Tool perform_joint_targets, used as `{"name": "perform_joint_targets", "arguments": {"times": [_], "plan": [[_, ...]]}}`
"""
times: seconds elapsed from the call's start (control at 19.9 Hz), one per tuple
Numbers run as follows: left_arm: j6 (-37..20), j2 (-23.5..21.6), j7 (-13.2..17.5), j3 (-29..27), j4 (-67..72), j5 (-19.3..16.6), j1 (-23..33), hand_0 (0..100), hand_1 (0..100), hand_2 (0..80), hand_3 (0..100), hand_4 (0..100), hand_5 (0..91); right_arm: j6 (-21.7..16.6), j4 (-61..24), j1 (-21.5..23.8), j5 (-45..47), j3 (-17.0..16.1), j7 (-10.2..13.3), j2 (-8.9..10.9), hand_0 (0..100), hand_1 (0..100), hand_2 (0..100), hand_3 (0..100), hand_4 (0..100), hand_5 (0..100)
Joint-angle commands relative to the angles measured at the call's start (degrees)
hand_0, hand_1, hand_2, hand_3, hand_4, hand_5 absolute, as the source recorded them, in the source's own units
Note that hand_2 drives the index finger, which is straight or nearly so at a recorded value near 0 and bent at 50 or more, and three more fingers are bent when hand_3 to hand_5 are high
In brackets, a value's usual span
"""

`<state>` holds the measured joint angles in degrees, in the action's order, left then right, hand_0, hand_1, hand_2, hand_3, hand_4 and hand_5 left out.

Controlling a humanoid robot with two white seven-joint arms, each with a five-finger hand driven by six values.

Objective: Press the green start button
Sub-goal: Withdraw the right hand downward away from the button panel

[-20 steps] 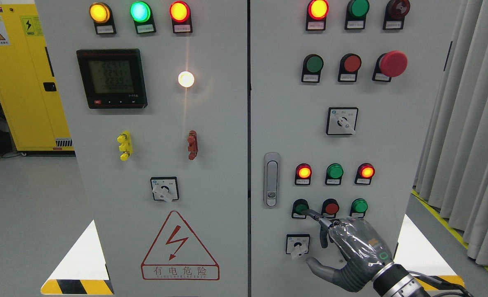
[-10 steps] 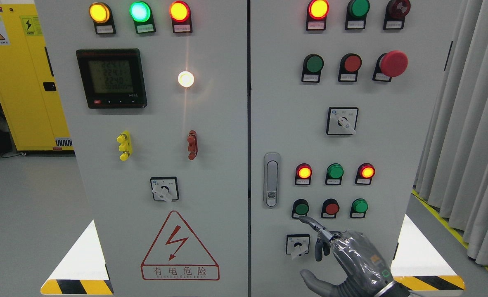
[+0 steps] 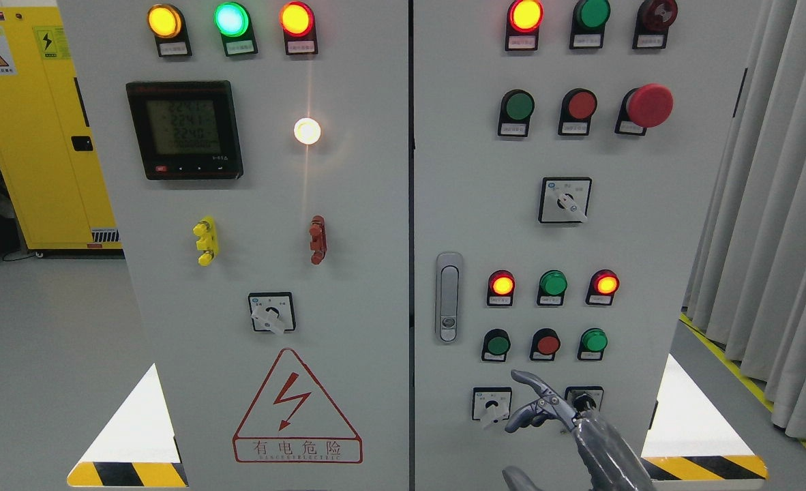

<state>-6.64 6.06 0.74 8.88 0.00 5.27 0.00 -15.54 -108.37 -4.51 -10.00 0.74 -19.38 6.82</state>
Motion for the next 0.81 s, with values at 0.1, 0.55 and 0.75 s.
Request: {"name": "perform_joint_targets", "arguments": {"times": [0.1,0.55,0.75], "plan": [[0.05,0.0,-0.04,0.0,-1.58,0.0,-1.41,12,56,0.0,0,0,0.0,1.92,-5.19,5.65,14.31,1.98,-0.31,-0.14,30,46,0,2,9,0],[0.05,0.0,-0.04,0.0,-1.58,0.0,-1.32,12,56,0.0,0,0,0.0,1.92,-5.19,6.26,14.31,1.98,-0.4,-0.06,28,45,0,1,11,0],[0.05,0.0,-0.04,0.0,-1.58,0.0,-1.41,12,56,0.0,0,0,0.0,2.0,-5.19,6.7,14.75,1.89,-3.21,-0.06,28,46,0,3,13,0]]}}
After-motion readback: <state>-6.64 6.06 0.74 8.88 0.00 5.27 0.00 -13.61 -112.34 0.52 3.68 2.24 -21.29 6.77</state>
